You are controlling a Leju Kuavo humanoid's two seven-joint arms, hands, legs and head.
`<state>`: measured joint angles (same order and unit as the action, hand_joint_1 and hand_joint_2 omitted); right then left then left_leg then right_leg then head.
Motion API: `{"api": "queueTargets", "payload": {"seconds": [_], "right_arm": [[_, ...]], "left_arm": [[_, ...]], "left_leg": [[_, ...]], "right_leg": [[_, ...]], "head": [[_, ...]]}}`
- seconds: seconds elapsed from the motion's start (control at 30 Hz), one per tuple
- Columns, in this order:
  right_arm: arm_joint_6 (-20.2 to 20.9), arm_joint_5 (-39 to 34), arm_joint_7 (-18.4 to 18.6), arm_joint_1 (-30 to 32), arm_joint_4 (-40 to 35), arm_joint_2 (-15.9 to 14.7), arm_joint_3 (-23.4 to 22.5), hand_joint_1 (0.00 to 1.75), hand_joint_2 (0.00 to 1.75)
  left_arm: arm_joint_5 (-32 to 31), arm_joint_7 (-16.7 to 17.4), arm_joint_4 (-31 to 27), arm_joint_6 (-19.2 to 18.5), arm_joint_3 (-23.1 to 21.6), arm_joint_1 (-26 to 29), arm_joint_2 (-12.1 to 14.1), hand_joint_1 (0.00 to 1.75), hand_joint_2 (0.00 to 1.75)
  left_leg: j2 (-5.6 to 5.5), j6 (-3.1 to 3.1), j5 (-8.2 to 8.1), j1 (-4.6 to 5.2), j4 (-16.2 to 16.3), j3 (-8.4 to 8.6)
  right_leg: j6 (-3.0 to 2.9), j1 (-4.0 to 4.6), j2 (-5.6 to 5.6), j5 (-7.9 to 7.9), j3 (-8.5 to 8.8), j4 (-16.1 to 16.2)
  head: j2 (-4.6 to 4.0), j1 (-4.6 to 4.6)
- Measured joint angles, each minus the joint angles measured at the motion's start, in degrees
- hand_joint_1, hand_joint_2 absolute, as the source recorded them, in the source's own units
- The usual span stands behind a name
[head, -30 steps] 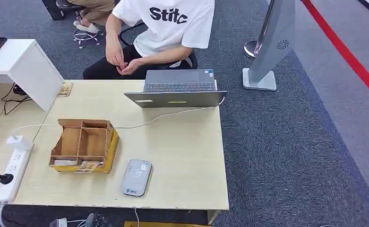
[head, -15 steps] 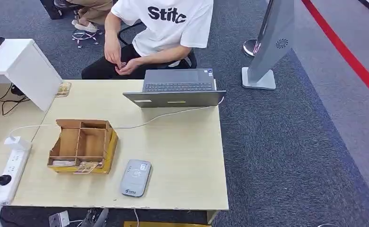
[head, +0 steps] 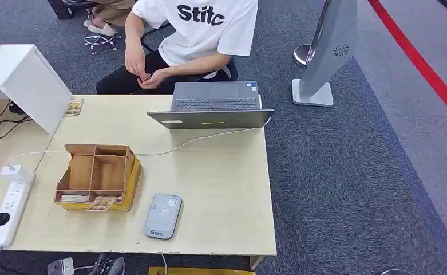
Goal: Pass the card to the sensor for recognition and then transmit it.
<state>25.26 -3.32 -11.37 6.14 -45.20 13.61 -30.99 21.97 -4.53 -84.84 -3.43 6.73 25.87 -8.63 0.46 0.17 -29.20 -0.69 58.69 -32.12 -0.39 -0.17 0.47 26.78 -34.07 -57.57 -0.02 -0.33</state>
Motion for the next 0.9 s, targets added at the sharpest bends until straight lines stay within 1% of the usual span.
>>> {"api": "queueTargets", "payload": {"seconds": [0.2,0.37,0.47,0.7,0.77,0.87,0.9], "right_arm": [[1.82,-0.52,2.12,0.3,-3.34,1.71,-2.34,0.0,1.75],[3.39,-1.55,4.24,0.76,-6.3,3.28,-3.83,0.0,1.75],[3.85,-2.42,5.72,1.18,-8.41,3.76,-3.92,0.0,1.75],[4.4,-4.65,9.27,1.89,-12.55,4.16,-4.02,0.0,1.75],[4.7,-5.16,9.92,2.01,-13.31,4.22,-4.02,0.0,1.75],[5.62,-5.79,10.36,2.24,-14.25,4.27,-4.02,0.0,1.75],[5.95,-7.02,10.95,2.37,-14.52,4.27,-4.02,0.0,1.75]], "left_arm": [[-3.77,7.61,-6.72,-0.02,3.9,3.26,-3.15,0.0,1.75],[-6.65,15.21,-11.57,0.02,7.35,6.09,-5.86,0.0,1.75],[-8.16,20.08,-14.3,0.3,8.68,8.17,-7.52,0.0,1.75],[-10.17,30.78,-18.63,1.97,10.02,12.45,-9.99,0.0,1.75],[-10.13,32.68,-19.44,2.34,10.04,13.33,-10.38,0.0,1.75],[-9.62,33.89,-20.36,2.4,10.01,14.73,-10.89,0.0,1.75],[-9.58,34.39,-20.62,2.36,10.01,14.99,-11.04,0.0,1.75]], "left_leg": [[-0.17,0.01,-0.03,0.06,-0.01,0.04],[-0.21,0.0,-0.06,0.05,-0.04,0.24],[-0.23,0.0,-0.05,0.05,-0.04,0.32],[-0.22,0.0,-0.05,0.06,-0.04,0.44],[-0.22,0.0,-0.05,0.06,-0.04,0.45],[-0.22,0.0,-0.05,0.06,-0.04,0.49],[-0.22,0.0,-0.05,0.06,-0.04,0.48]], "right_leg": [[0.04,-0.05,-0.27,0.06,0.12,0.01],[0.07,-0.05,-0.3,0.1,0.36,0.0],[0.07,-0.05,-0.31,0.1,0.44,0.0],[0.07,-0.05,-0.31,0.09,0.55,0.01],[0.07,-0.05,-0.3,0.09,0.54,0.01],[0.07,-0.05,-0.28,0.1,0.55,0.01],[0.07,-0.05,-0.3,0.1,0.55,0.01]], "head": [[0.02,0.0],[0.0,-0.02],[0.02,0.0],[0.02,0.0],[0.02,-0.02],[0.0,0.0],[0.02,-0.02]]}}
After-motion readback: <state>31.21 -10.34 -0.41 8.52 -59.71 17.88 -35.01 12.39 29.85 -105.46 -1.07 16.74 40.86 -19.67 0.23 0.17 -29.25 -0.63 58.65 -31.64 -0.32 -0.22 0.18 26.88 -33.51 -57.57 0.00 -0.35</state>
